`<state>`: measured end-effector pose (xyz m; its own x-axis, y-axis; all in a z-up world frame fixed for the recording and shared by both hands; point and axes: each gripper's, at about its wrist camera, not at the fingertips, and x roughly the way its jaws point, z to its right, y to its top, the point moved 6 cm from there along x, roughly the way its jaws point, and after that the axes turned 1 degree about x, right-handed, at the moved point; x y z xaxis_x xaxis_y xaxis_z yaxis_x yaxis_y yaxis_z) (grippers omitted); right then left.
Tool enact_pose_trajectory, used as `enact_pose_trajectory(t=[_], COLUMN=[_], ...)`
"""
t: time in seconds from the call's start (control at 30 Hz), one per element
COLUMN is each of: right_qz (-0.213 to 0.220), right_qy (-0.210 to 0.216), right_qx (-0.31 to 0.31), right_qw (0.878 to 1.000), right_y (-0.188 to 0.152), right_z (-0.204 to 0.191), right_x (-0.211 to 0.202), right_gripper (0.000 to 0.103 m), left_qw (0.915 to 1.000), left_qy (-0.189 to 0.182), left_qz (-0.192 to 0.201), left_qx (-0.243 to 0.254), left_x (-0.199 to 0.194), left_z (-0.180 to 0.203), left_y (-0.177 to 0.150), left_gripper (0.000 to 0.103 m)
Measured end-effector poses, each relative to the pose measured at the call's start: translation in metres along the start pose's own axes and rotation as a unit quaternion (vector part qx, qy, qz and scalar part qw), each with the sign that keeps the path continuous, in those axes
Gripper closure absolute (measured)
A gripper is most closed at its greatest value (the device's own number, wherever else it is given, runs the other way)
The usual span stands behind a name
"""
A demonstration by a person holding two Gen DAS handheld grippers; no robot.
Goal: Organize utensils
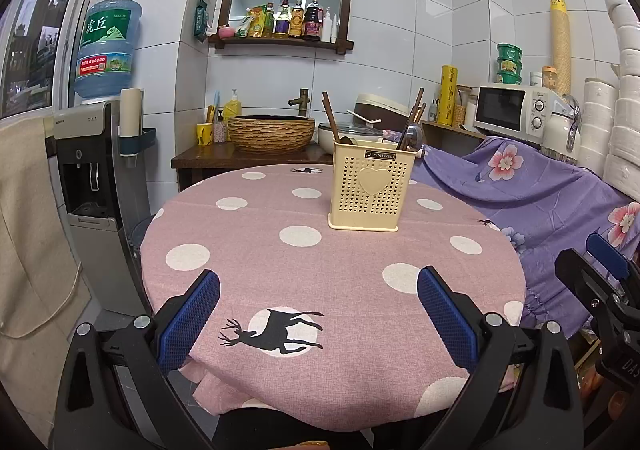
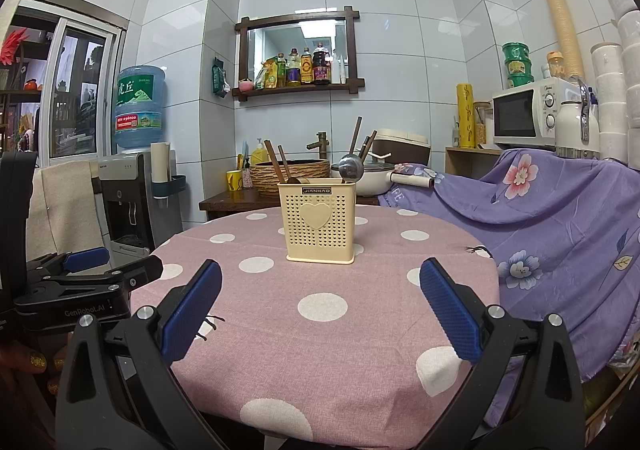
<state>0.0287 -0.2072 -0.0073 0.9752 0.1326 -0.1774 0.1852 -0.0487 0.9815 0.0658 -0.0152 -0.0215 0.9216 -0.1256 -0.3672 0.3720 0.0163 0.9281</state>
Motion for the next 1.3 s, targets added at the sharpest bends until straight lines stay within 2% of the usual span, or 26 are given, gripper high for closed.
enact_pose_trajectory(t=[1.3], right_qz=[-0.004], right_qy=[0.002], right_qx=[-0.002], right_qw=[1.0], right_y=[-0.0049], right_z=[-0.0023], right_x=[0.0017], right_gripper=[0.006], left_qw=[1.0], left_qy=[0.0], left_qz=[-0.005], left_qx=[-0.001], left_x=[0.0018], left_z=[0.0001], left_y=[-0.0005], left_gripper=[0.006])
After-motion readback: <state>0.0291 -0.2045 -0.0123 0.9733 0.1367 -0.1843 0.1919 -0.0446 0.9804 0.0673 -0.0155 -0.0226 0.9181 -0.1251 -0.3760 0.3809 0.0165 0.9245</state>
